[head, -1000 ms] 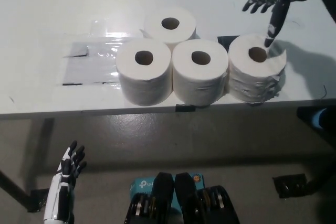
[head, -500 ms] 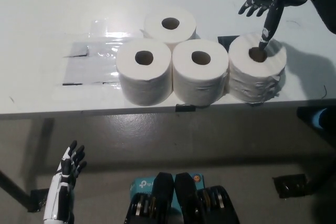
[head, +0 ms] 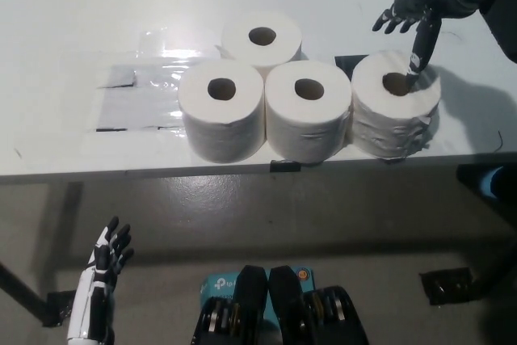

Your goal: A few rolls of toilet paper are kept infront of the robot and the robot uses its right hand to lift one of the rolls and and places it on top of the other rolls to stack it.

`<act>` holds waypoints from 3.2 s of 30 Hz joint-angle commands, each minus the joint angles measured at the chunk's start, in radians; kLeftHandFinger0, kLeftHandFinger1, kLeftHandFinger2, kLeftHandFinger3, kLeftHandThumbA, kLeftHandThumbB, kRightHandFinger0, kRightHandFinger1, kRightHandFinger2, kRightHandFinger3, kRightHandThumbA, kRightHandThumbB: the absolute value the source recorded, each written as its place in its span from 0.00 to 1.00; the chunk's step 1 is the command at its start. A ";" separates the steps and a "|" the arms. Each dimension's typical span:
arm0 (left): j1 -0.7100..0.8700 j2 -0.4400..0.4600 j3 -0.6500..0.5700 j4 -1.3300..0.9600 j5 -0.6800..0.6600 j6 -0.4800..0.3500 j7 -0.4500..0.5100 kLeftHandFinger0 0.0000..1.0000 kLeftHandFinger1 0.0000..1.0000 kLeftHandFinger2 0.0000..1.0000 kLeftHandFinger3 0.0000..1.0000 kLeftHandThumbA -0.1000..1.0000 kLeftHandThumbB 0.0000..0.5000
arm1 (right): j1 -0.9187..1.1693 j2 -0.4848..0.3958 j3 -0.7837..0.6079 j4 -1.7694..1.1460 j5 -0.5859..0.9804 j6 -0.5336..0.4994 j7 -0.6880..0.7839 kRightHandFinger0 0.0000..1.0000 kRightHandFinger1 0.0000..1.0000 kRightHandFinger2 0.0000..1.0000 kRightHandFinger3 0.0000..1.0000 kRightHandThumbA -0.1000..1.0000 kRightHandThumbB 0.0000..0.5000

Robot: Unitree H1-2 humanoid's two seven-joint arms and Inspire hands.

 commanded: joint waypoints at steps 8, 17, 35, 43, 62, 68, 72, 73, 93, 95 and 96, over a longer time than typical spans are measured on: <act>0.002 0.003 -0.002 -0.023 -0.007 -0.047 0.003 1.00 1.00 1.00 1.00 1.00 0.32 | -0.040 0.001 -0.041 0.022 -0.016 -0.038 -0.126 1.00 1.00 1.00 1.00 1.00 0.59; 0.002 0.002 -0.003 -0.026 -0.012 -0.041 0.001 1.00 1.00 1.00 1.00 1.00 0.38 | -0.041 0.015 -0.071 0.037 -0.008 -0.011 -0.206 1.00 1.00 1.00 1.00 0.99 0.66; 0.003 0.003 -0.004 -0.033 -0.011 -0.033 -0.002 1.00 1.00 1.00 1.00 1.00 0.38 | -0.024 0.028 -0.088 0.038 -0.014 0.000 -0.174 1.00 1.00 1.00 1.00 0.98 0.79; 0.003 0.001 -0.003 -0.032 -0.009 -0.037 0.001 1.00 1.00 1.00 1.00 1.00 0.40 | -0.025 0.023 -0.084 0.050 -0.016 -0.019 -0.152 1.00 1.00 1.00 1.00 0.92 0.78; -0.003 0.006 -0.002 -0.029 -0.011 -0.046 -0.001 1.00 1.00 1.00 1.00 1.00 0.43 | 0.036 0.082 -0.066 0.080 -0.046 -0.015 -0.226 1.00 1.00 1.00 1.00 0.89 0.83; -0.001 0.004 -0.001 -0.033 -0.008 -0.046 0.002 1.00 1.00 1.00 1.00 1.00 0.41 | 0.065 0.103 -0.063 0.105 -0.054 -0.003 -0.269 1.00 1.00 1.00 1.00 0.82 0.81; 0.000 0.004 -0.001 -0.035 -0.014 -0.049 -0.001 1.00 1.00 1.00 1.00 1.00 0.41 | 0.085 0.117 -0.027 0.092 -0.102 0.035 -0.378 1.00 1.00 1.00 1.00 0.75 0.71; -0.001 0.006 -0.001 -0.032 -0.012 -0.052 -0.001 1.00 1.00 1.00 1.00 1.00 0.43 | 0.090 0.122 -0.008 0.089 -0.126 0.046 -0.419 0.71 0.70 0.78 1.00 0.75 0.65; -0.007 0.000 0.003 -0.025 -0.016 -0.055 0.005 1.00 1.00 1.00 1.00 1.00 0.49 | 0.125 0.098 0.198 0.048 -0.300 0.134 -0.734 0.17 0.28 0.49 1.00 1.00 0.14; -0.007 0.000 0.003 -0.029 -0.017 -0.053 0.004 1.00 1.00 1.00 1.00 1.00 0.47 | 0.126 0.094 0.196 0.043 -0.304 0.141 -0.746 0.08 0.20 0.40 0.89 1.00 0.16; -0.006 -0.001 0.003 -0.032 -0.015 -0.048 0.006 1.00 1.00 1.00 1.00 1.00 0.47 | 0.127 0.087 0.197 0.036 -0.309 0.142 -0.759 0.24 0.36 0.48 0.87 1.00 0.18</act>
